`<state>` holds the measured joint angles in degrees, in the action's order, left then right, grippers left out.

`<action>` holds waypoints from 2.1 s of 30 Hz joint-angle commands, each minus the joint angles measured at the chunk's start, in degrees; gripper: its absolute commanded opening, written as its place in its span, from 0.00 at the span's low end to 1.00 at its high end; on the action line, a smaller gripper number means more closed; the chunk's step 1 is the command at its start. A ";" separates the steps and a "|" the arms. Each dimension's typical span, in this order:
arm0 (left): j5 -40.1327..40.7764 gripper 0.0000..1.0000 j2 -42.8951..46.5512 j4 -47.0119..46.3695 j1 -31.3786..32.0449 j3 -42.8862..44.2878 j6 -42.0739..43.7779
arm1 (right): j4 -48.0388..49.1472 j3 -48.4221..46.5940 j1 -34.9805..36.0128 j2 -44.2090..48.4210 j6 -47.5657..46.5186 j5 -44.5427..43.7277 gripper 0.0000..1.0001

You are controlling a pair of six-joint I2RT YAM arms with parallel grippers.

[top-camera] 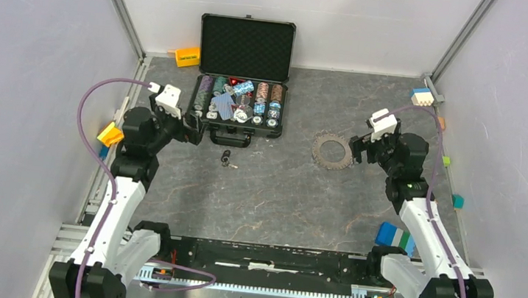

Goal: Put the keys on the keyring

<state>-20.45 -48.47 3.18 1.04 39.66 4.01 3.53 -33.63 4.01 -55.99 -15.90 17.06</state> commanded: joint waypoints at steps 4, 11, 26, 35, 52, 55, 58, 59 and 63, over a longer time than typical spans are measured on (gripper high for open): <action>-2.62 1.00 -3.72 8.17 -0.34 5.63 6.00 | -2.60 -5.40 0.03 -0.14 0.08 -0.83 0.98; -7.53 1.00 -4.38 19.18 1.13 6.69 16.14 | -7.63 -5.65 0.13 -1.57 -3.74 6.47 0.98; -2.67 1.00 -7.58 21.06 15.12 8.41 16.22 | -12.75 -9.83 10.96 -19.04 -8.23 -6.51 0.94; -5.08 0.99 -4.76 15.60 15.57 3.98 13.93 | -10.05 -7.96 11.19 -24.07 -2.68 -0.95 0.82; -5.14 0.98 -3.80 11.70 15.55 0.26 13.88 | -7.94 -10.00 11.19 -31.39 3.01 0.57 0.57; -5.13 0.98 -3.80 11.45 15.57 0.00 13.87 | -7.78 -10.79 11.18 -32.50 3.74 1.30 0.55; -5.12 0.98 -3.74 11.50 15.56 -0.01 14.04 | -7.74 -11.36 11.21 -33.35 4.12 0.98 0.52; -5.11 0.98 -3.74 11.50 15.57 -0.11 14.07 | -7.73 -11.44 11.15 -33.55 4.29 1.04 0.52; -5.05 0.98 -3.71 11.05 15.55 -0.30 14.12 | -8.09 -12.02 11.15 -34.60 4.80 -0.53 0.45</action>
<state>-24.18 -53.08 16.82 16.27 39.70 19.00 -6.00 -43.22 15.11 -89.54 -12.53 17.10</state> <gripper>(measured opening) 0.988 0.481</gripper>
